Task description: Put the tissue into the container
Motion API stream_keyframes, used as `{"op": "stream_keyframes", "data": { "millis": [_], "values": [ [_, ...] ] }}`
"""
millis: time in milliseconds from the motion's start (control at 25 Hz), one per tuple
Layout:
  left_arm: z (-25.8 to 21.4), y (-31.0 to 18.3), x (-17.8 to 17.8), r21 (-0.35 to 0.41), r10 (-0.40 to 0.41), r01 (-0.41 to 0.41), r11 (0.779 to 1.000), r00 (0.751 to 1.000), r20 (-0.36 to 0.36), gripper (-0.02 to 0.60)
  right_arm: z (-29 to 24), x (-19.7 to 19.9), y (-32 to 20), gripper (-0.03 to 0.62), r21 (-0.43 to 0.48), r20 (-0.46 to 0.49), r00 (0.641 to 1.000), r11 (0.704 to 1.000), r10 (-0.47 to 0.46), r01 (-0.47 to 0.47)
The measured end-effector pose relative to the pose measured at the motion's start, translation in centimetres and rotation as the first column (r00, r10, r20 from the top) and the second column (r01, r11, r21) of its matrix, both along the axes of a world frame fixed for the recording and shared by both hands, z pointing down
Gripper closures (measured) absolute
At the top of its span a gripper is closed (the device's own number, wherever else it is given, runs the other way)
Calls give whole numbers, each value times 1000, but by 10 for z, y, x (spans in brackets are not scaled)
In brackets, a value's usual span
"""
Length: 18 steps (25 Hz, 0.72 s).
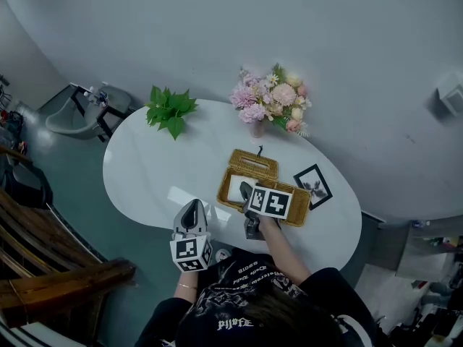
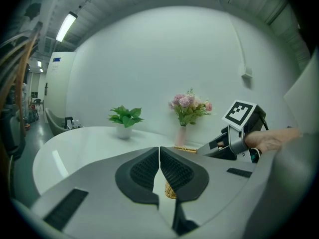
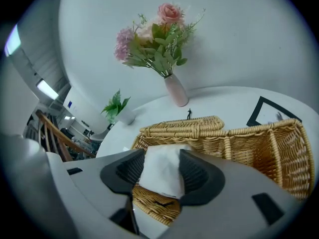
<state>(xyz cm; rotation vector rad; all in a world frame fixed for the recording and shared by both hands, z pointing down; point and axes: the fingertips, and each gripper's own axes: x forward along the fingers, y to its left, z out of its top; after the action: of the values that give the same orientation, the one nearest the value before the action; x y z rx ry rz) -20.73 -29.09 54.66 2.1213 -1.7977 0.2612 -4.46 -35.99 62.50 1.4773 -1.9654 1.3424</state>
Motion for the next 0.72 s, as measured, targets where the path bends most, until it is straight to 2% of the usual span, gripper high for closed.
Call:
{"op": "stream_keyframes", "data": {
  "millis": [40,160,280,440,720],
  "values": [
    [1,1,0,-1,-1,1,1000,1000,-2,555,-1,-3,1,350,3,9,1000,1000,-10,10],
    [0,4,-2,3,-3,3,1000,1000,-7,555,-2,-5,7,338,5,-16,999,999,-37,37],
    [-3,6,-3,16,2,-2,1000,1000,-21,555,-5,-1,13,329,24,-85,995,998,-55,57],
    [-2,13,-1,20,9,-8,1000,998,-66,555,-17,2,21,327,85,-114,991,993,-74,83],
    [-10,28,12,52,73,-70,996,995,-68,555,-44,4,43,327,209,-123,988,971,-91,116]
  ]
}}
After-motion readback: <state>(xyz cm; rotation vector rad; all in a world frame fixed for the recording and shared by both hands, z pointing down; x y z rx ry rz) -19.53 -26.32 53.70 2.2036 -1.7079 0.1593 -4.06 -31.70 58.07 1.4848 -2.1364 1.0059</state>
